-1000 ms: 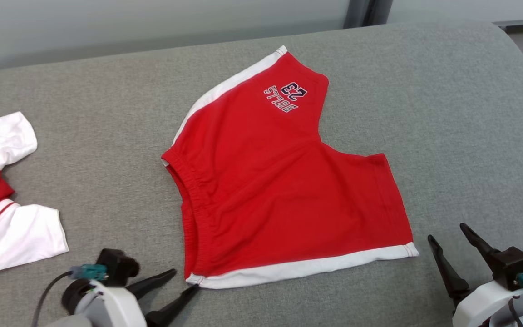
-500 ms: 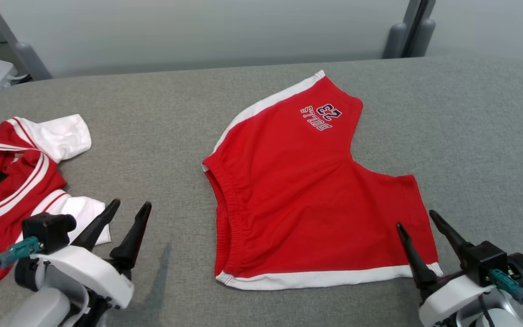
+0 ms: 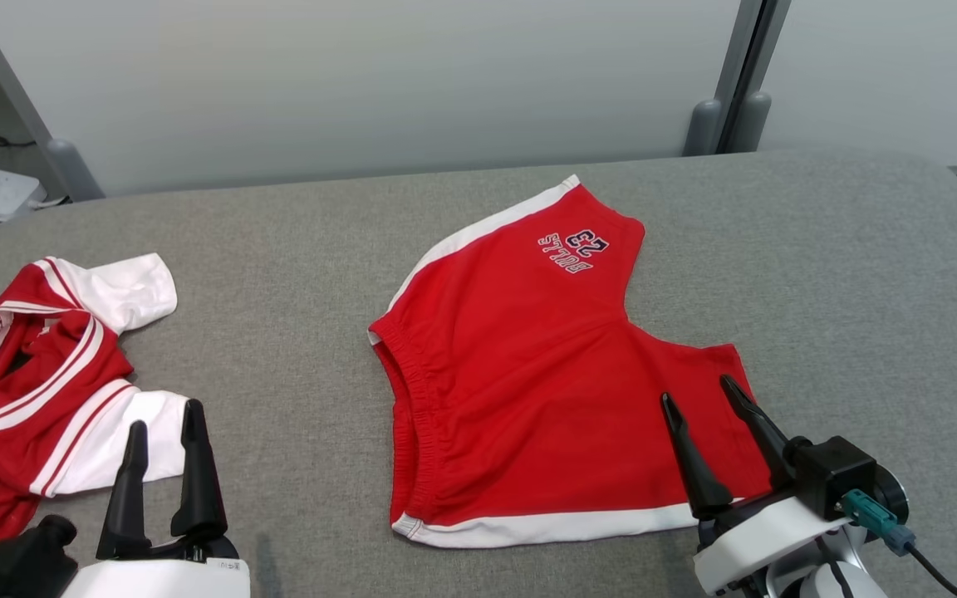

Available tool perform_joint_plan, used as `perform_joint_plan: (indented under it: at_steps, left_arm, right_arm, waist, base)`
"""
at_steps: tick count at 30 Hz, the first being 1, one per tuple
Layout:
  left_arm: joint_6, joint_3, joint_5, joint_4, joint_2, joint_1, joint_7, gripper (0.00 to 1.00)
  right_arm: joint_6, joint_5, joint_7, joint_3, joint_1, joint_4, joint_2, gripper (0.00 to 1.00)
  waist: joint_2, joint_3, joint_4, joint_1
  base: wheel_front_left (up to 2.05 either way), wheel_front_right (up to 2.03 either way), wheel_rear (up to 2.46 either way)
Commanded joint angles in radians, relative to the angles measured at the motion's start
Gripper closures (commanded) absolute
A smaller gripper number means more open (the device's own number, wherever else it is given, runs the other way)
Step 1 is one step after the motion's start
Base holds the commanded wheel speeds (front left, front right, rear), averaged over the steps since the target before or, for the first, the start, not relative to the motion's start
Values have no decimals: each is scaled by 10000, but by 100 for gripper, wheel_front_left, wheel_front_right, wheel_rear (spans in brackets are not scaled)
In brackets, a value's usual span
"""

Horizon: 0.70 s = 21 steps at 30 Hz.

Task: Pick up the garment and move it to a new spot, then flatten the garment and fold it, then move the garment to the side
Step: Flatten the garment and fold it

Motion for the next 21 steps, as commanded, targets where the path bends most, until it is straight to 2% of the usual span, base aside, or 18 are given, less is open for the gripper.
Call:
perform_joint_plan:
  at_steps: [1, 3, 7, 12, 14, 21]
  left_arm:
    - [-357, 893, 555, -561, -460, -132, -102, 0]
    - [-847, 1358, 1056, -847, -1047, 71, -102, 0]
    - [-1713, 1667, 3011, -1221, -1408, 321, -102, 0]
    - [-2050, 1802, 5176, -907, -1551, 551, -102, 0]
    - [-2180, 1811, 5530, -604, -1584, 637, -102, 0]
    - [-2492, 1979, 5589, 206, -1660, 753, -102, 0]
  right_arm:
    - [-2, 36, -61, 213, -190, -269, 109, 0]
    - [-2, -19, -61, 253, -108, -472, 175, 0]
    - [-2, 54, -61, 244, 266, -1111, 251, 0]
    - [-2, -76, -61, -50, 761, -1315, 209, 0]
    - [-2, -170, -61, -181, 910, -1273, 108, 0]
    - [-2, -143, -61, -605, 1285, -1037, -90, 0]
  waist:
    - [-1, -169, -56, 0]
    - [-1, -248, -72, 0]
    - [-1, -316, -34, 0]
    - [-1, -398, -15, 0]
    - [-1, -431, -29, 0]
    - [-1, -535, -88, 0]
  base:
    - [0, 0, 0]
    - [0, 0, 0]
    - [0, 0, 0]
    - [0, 0, 0]
    - [0, 0, 0]
    - [0, 0, 0]
